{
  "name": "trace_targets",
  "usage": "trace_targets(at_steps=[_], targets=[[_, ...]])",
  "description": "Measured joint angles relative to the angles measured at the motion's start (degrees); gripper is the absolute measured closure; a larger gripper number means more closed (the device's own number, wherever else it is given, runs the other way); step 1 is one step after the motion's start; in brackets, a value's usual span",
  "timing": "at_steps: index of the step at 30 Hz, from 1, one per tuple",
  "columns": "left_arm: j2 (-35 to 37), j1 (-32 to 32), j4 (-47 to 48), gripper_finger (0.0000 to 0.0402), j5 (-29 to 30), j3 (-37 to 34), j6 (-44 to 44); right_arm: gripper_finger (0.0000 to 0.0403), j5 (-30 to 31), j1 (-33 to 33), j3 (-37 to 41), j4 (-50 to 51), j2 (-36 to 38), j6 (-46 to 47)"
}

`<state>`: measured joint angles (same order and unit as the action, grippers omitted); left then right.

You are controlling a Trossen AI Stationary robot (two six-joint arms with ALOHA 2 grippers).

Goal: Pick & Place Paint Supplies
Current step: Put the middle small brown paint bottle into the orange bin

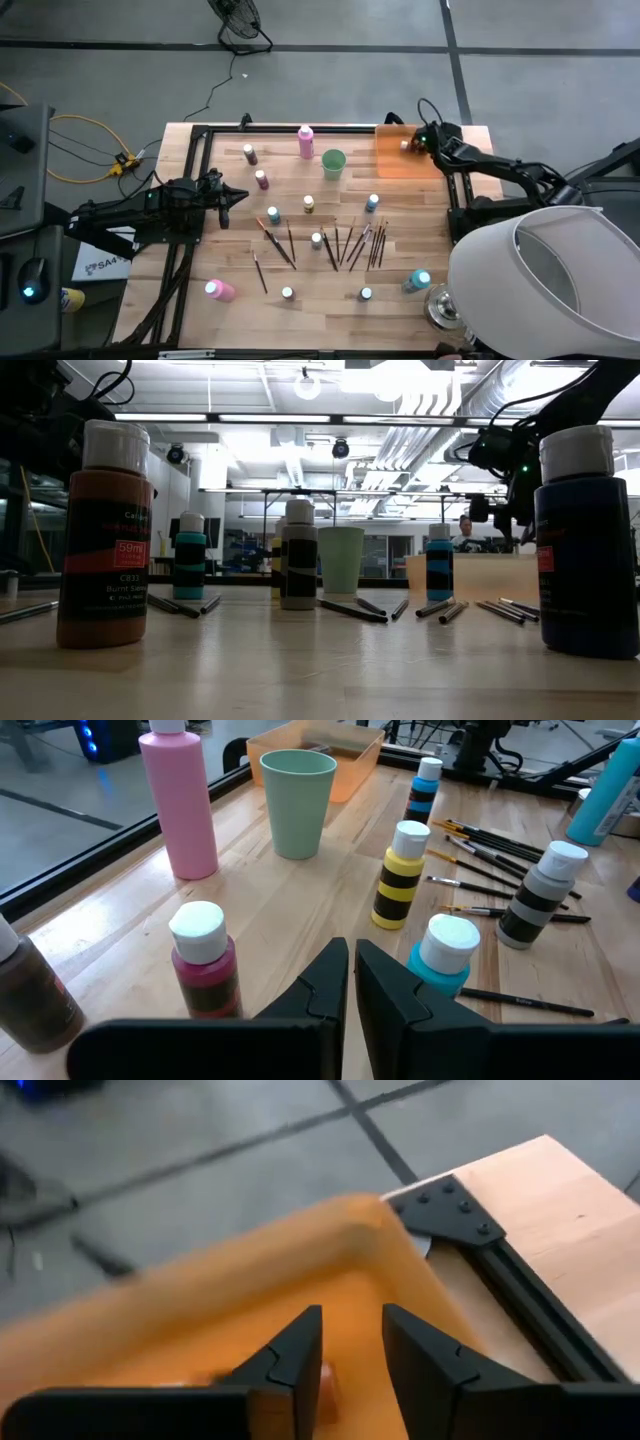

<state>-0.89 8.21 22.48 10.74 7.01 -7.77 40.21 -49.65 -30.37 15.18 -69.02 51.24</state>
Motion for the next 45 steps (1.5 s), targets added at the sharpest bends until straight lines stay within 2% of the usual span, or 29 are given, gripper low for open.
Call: trace_targets(at_steps=[8,13,15,20,28,32,38,45], targets=[[0.00,0.02,0.00,0.0380,0.02,0.00,-0.02,0.0239,-7.24,4.08,-0.56,4.01,0.14,-8.97],[0.00,0.00,0.00,0.0380,0.01,0.00,-0.01,0.0212,-20.19,6.15,-4.53,4.28,-0.79,-24.90],[0.00,0.02,0.00,0.0380,0.00,0.00,-0.02,0.0209,-22.68,6.97,-6.89,6.45,-2.02,-30.37],[0.00,0.02,0.00,0.0380,0.00,0.00,-0.02,0.0211,-19.48,7.80,-13.05,14.37,-7.44,-43.03],[0.01,0.00,0.00,0.0380,0.00,0.00,-0.01,0.0188,-15.05,8.97,-21.50,18.11,-18.18,-57.39],[0.00,0.02,0.00,0.0380,0.00,0.00,-0.02,0.0158,-11.48,9.15,-24.86,21.40,-22.62,-59.71],[0.00,0.01,0.00,0.0380,0.01,0.00,-0.02,0.0113,-11.79,7.76,-29.97,26.87,-27.15,-58.99],[0.00,0.00,0.00,0.0380,0.00,0.00,0.00,0.0105,-15.21,5.64,-33.20,28.31,-31.10,-58.98]])
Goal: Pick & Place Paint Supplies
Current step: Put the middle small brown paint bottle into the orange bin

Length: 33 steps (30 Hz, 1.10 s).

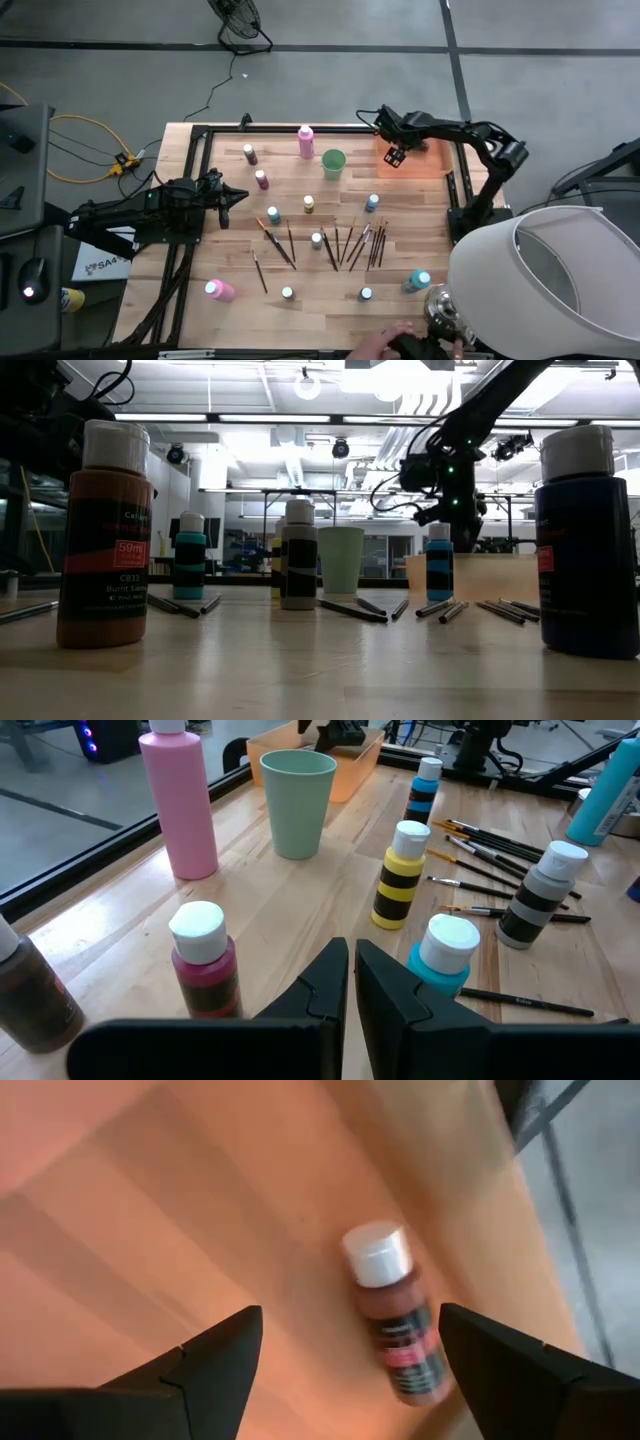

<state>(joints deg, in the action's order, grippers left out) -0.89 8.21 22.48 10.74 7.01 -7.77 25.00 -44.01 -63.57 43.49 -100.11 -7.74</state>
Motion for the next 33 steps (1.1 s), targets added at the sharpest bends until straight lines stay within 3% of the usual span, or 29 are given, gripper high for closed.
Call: trace_targets(at_steps=[8,26,33], targets=[[0.00,0.02,0.00,0.0380,0.00,0.00,-0.02,0.0108,-4.33,-2.50,-0.64,-0.82,-3.46,-0.07],[0.00,-0.01,0.00,0.0380,0.00,0.00,-0.02,0.0108,-3.97,-6.08,-0.62,-4.90,-4.26,-4.21],[0.00,-0.01,0.00,0.0380,0.00,0.00,-0.02,0.0108,-8.04,-7.48,-0.62,-4.78,-4.18,-4.01]])
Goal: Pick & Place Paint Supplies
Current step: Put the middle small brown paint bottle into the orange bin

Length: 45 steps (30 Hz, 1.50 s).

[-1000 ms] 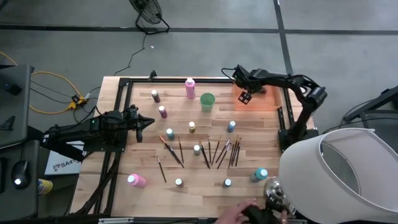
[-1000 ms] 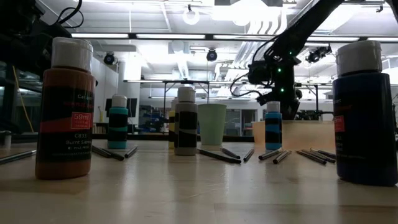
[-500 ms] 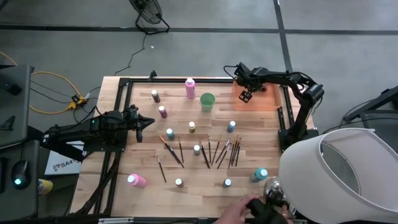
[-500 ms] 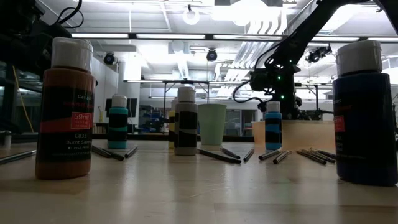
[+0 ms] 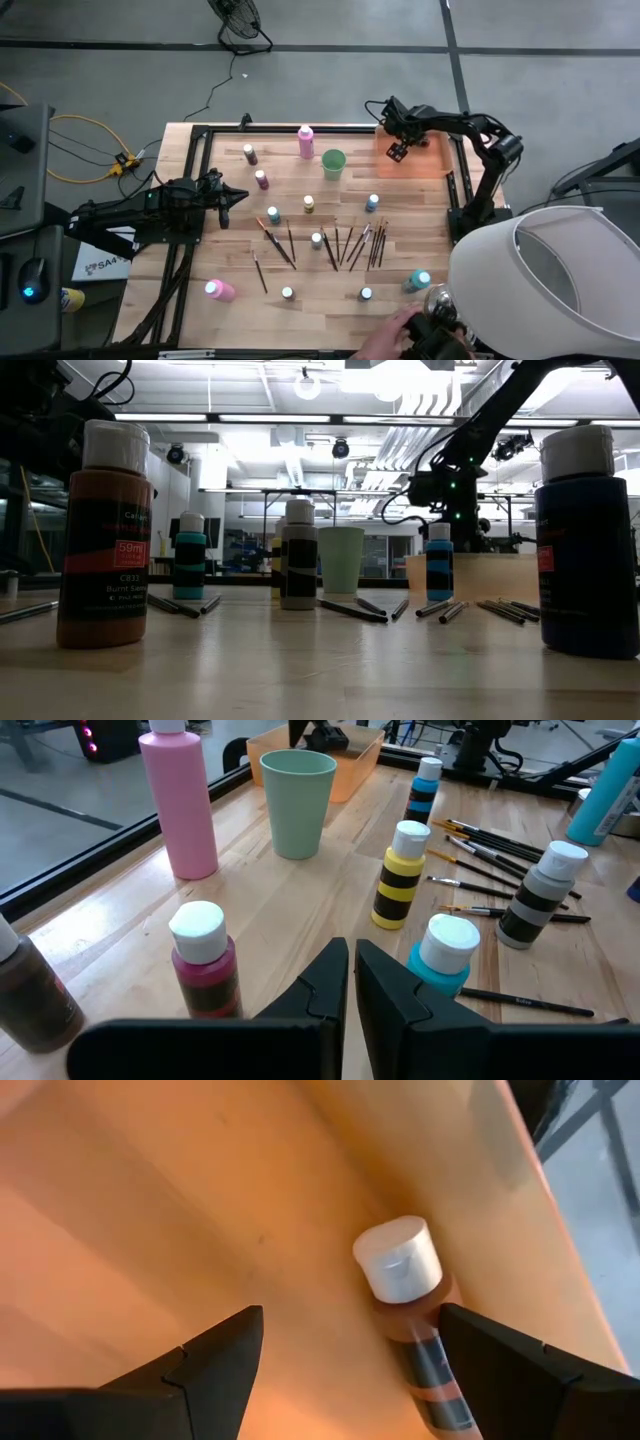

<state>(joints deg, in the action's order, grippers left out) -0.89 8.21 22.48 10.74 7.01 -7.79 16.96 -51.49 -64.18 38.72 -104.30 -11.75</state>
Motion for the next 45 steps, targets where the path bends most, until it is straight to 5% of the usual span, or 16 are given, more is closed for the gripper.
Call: trace_targets(at_steps=[6,12,26,30,36,45], targets=[[0.00,0.02,0.00,0.0380,0.00,0.00,0.00,0.0108,-4.20,-0.05,-0.13,1.65,0.23,0.11],[0.00,0.01,0.00,0.0380,0.00,0.00,0.01,0.0108,-16.36,1.97,0.17,6.02,0.08,-0.06],[0.00,0.02,0.00,0.0380,0.00,0.00,0.00,0.0108,-8.01,4.87,0.07,5.82,4.86,-2.11],[0.02,0.01,0.00,0.0380,0.02,0.00,0.00,0.0108,-6.78,4.38,0.07,4.22,4.33,4.01],[0.00,0.00,0.00,0.0380,0.00,0.00,0.00,0.0108,-14.40,4.13,0.07,3.17,1.54,7.58],[0.00,0.02,0.00,0.0380,0.00,0.00,0.00,0.0108,-13.01,5.36,0.04,-2.05,-0.58,10.26]])
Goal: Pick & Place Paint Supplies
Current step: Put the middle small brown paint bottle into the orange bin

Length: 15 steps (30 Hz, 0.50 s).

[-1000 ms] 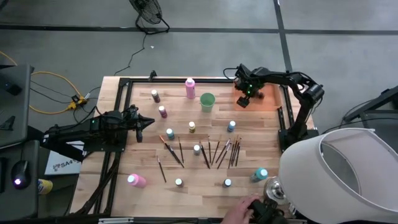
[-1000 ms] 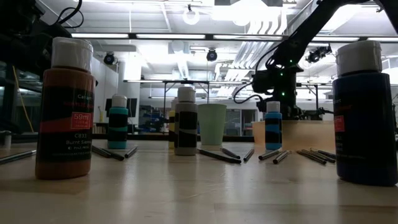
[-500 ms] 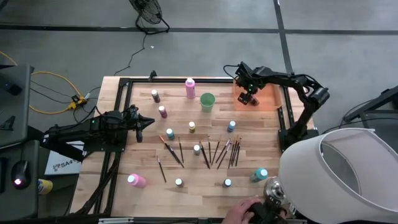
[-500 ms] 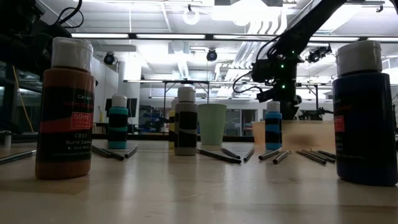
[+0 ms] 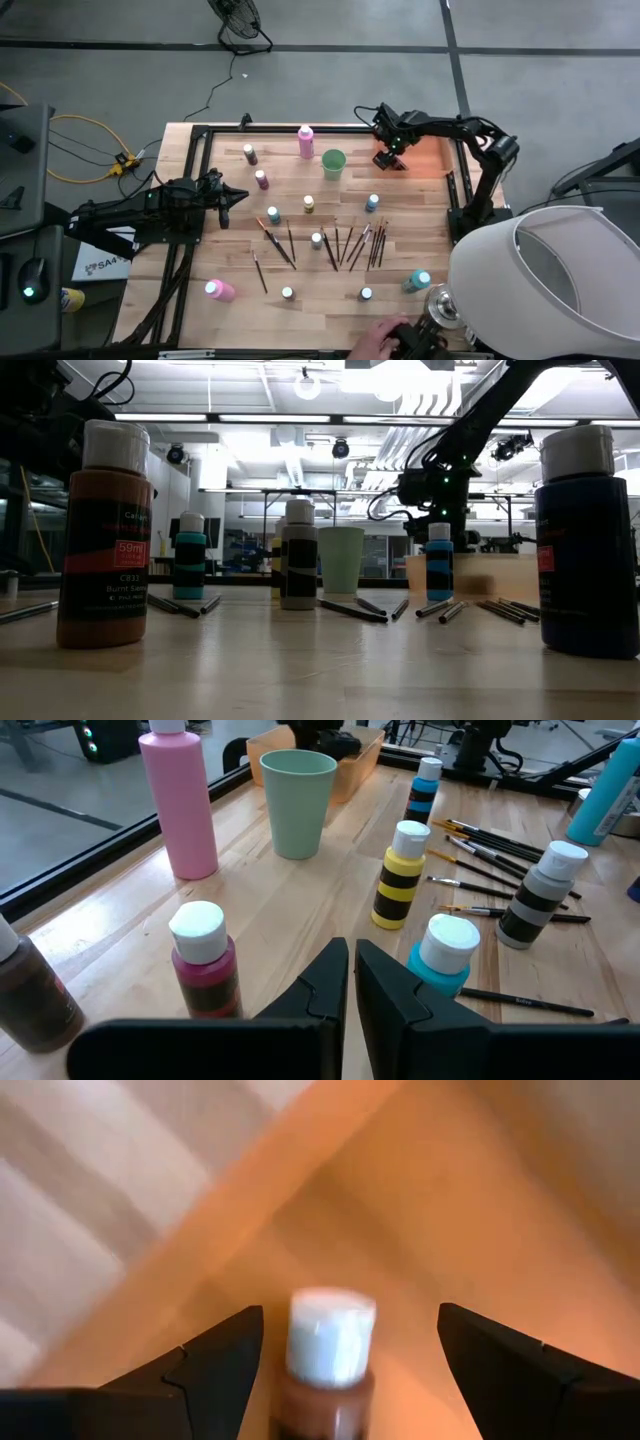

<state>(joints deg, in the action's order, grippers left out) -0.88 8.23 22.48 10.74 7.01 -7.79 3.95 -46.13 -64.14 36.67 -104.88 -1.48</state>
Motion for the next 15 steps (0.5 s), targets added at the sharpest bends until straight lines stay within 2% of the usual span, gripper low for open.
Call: trace_targets(at_steps=[6,15], targets=[[0.00,0.00,0.00,0.0380,0.00,0.00,0.00,0.0120,-3.24,0.53,-0.02,-0.92,-1.09,0.43],[0.00,-0.01,0.00,0.0380,0.01,0.00,0.00,0.0210,-2.83,0.97,-0.02,-0.14,-1.73,1.52]])
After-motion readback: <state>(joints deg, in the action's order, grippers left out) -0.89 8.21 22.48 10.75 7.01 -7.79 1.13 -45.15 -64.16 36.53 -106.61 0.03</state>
